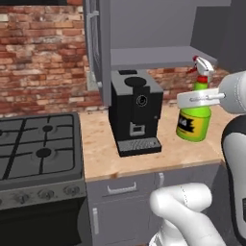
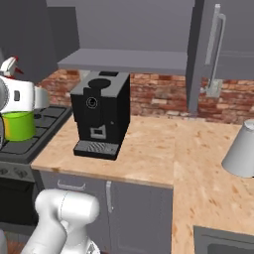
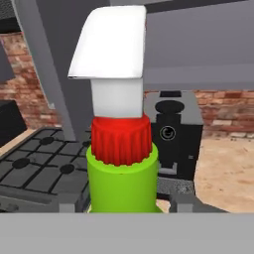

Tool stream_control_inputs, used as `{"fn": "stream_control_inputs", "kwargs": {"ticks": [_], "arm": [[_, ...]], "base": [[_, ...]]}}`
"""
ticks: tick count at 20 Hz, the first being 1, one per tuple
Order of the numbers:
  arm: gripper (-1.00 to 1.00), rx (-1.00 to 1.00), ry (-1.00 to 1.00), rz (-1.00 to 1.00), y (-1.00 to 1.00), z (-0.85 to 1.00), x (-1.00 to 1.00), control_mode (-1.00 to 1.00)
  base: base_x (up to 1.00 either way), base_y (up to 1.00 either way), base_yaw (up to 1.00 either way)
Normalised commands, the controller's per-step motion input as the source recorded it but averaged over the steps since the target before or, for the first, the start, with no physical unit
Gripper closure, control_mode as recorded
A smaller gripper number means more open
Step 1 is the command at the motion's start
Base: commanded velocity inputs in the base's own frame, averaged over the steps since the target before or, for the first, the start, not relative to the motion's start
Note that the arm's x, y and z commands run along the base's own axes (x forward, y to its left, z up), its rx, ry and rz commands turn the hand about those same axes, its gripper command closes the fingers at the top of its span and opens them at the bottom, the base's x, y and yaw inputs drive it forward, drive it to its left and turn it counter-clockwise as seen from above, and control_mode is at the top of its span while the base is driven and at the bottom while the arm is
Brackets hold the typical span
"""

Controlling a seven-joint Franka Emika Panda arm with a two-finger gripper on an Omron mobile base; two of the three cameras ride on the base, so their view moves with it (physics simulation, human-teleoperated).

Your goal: Open the cabinet. Pick the spray and place it next to the sink. Then close the cabinet.

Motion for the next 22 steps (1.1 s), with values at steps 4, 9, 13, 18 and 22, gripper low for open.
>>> {"fn": "stream_control_inputs", "kwargs": {"ticks": [4,9,13,18,22], "arm": [[1.00,0.00,0.00,0.00,0.00,0.00,0.00,1.00],[1.00,0.00,0.00,0.00,0.00,0.00,0.00,1.00],[1.00,0.00,0.00,0.00,0.00,0.00,0.00,1.00],[1.00,0.00,0.00,0.00,0.00,0.00,0.00,1.00],[1.00,0.00,0.00,0.00,0.00,0.00,0.00,1.00]], "base": [[-0.74,0.00,-0.02],[-0.63,0.00,0.00],[-0.35,0.00,-0.02],[-0.19,0.00,-0.62],[-0.21,0.12,-0.86]]}}
